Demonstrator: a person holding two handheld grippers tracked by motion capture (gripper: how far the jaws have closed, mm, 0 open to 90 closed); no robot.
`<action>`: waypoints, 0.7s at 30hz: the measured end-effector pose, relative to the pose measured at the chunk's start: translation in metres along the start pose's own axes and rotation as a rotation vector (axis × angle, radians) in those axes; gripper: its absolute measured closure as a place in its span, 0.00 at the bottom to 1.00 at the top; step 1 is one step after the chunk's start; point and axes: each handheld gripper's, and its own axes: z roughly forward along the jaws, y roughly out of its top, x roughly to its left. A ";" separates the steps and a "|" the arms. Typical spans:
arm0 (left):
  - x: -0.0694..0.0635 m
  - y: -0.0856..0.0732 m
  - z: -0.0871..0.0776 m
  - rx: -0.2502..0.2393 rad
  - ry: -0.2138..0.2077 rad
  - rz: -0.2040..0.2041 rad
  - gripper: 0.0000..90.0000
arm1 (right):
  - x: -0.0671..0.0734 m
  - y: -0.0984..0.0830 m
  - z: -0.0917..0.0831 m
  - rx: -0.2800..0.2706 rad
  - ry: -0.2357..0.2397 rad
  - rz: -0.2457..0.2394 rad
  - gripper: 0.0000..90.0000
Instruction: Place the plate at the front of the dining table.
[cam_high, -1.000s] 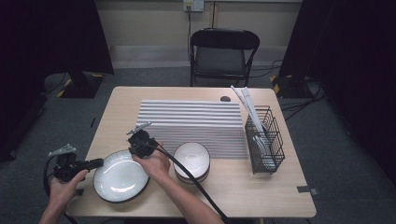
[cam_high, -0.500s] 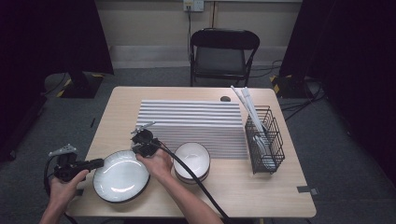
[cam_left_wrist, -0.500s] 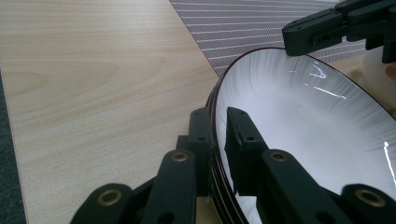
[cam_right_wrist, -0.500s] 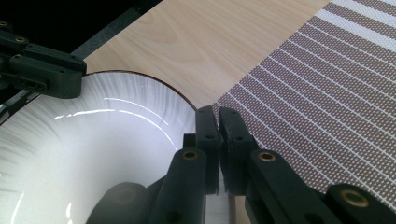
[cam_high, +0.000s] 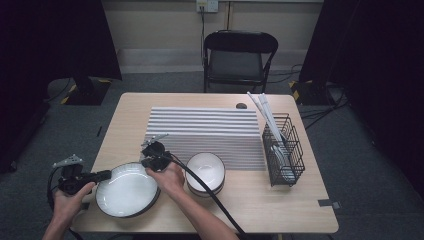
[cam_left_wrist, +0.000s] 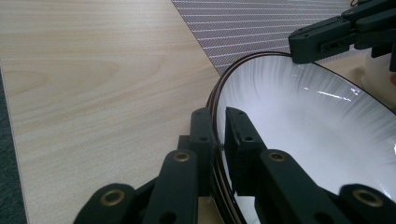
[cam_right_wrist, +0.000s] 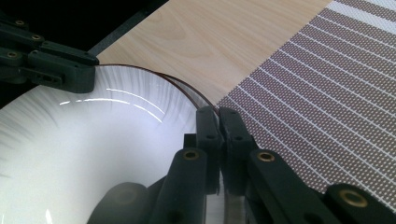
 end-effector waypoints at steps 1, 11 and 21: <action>0.000 0.000 0.000 0.000 -0.002 -0.002 0.91 | 0.000 0.000 0.000 -0.005 0.000 -0.002 0.98; -0.001 0.000 0.001 0.014 -0.006 0.001 0.87 | 0.004 -0.001 0.003 -0.016 0.011 -0.015 0.97; 0.000 0.001 -0.001 0.009 -0.006 0.008 0.90 | 0.001 -0.006 0.005 0.019 0.021 -0.012 0.89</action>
